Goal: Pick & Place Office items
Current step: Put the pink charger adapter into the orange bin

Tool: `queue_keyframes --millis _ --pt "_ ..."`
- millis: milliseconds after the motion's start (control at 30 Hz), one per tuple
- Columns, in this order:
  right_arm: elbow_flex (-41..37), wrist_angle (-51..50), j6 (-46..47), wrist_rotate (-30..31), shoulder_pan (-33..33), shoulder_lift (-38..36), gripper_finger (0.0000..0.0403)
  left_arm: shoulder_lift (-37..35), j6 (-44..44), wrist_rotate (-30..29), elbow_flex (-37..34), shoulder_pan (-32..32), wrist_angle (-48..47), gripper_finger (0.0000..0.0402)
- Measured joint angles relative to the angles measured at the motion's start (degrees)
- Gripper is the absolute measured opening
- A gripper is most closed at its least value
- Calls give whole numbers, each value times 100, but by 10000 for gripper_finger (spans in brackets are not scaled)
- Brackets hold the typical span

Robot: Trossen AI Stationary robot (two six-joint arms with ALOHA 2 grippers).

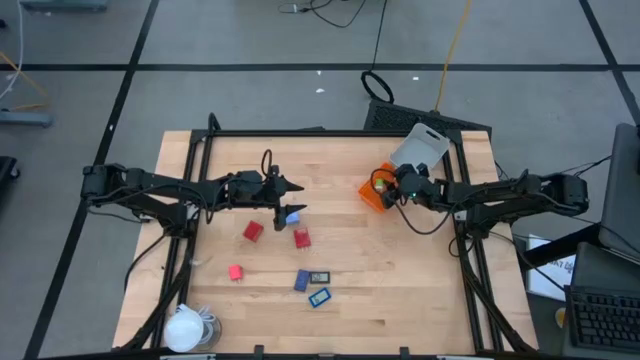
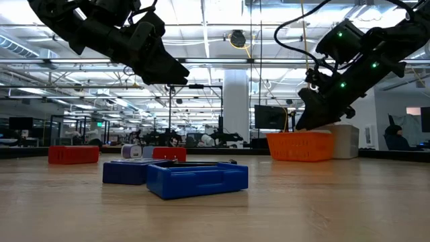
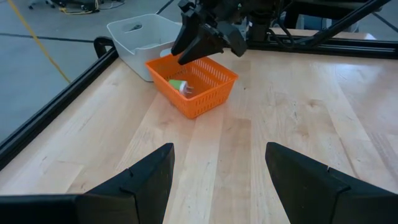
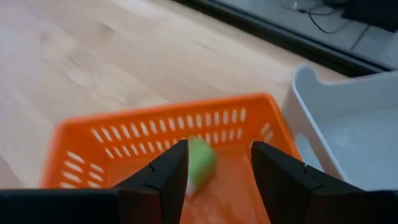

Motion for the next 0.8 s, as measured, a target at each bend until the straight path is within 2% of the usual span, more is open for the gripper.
queue_keyframes --millis 567,700,800 --pt "-1 1853 -803 -2479 566 -1 165 0 -252 -1 0 0 -4 258" --pt "-1 2130 -934 -2805 748 -1 166 0 -255 -1 0 0 -5 257" --pt "-1 2304 -1076 -2814 885 -1 166 0 -342 -1 0 0 -3 257"
